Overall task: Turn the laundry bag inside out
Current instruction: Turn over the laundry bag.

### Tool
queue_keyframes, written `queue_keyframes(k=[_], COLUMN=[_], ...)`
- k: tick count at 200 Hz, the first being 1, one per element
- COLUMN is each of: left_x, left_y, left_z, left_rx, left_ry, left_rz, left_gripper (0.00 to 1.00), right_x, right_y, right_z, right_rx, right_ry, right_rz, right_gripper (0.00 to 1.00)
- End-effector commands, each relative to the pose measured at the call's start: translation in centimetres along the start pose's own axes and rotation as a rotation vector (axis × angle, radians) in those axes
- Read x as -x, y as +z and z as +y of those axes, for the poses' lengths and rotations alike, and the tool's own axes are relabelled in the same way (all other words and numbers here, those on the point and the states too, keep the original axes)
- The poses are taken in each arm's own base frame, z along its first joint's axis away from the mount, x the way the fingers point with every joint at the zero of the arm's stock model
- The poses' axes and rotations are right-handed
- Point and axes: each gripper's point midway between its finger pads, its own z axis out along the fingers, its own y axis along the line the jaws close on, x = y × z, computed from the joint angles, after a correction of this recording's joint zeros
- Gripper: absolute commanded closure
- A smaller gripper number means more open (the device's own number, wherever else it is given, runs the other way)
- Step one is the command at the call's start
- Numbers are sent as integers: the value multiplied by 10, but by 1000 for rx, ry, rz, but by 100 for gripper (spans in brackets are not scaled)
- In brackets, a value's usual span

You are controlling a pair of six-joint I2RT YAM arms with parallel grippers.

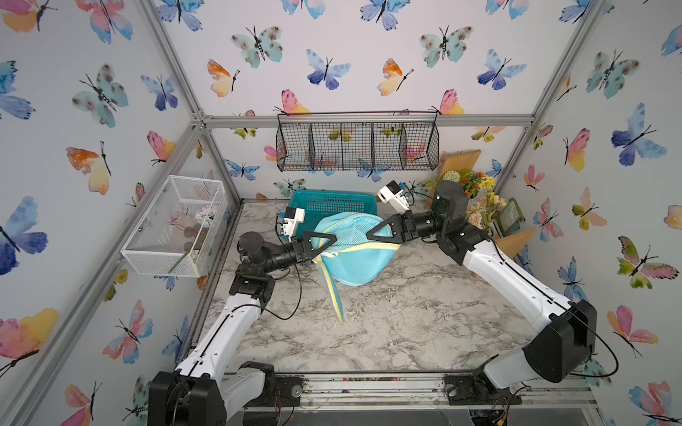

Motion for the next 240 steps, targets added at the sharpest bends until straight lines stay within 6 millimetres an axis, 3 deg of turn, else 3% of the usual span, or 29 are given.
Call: queue_keyframes(k=[1,20,40,52,98,110,130,153,191,217,240], left_x=[2,10,10,8,5,6,8,13,34,54,66], left_y=[-6,-8,-4,0,17,21,29,34,31,22,17], left_z=[-63,-81,-80,-74,-58,-56,-45,-21,17,38,49], left_rx=[-188,-264,-280,-259,-153,-145,-106,18,290,505,662], left_ry=[75,72,47,40,48,49,31,18,75,153,233], left_rz=[-1,-28,-8,14,71,88,113,120,59,-69,-170], left_gripper=[14,36,63,67,61,70,96,100,100,100,100], right_x=[6,5,4,6,-1,-2,1,15,45,53,46], right_y=[-2,-1,1,1,6,7,8,-2,-44,-57,-67], right_z=[9,-2,-10,-13,-16,-18,-25,-48,-76,-91,-114], right_rx=[33,30,36,35,48,48,20,-117,-337,-465,-565], right_ry=[-96,-73,-52,-48,-12,-3,0,22,130,247,404], right_rz=[-10,-2,19,19,59,67,53,1,-155,-249,-305], right_gripper=[97,97,97,97,97,97,98,93,48,28,15])
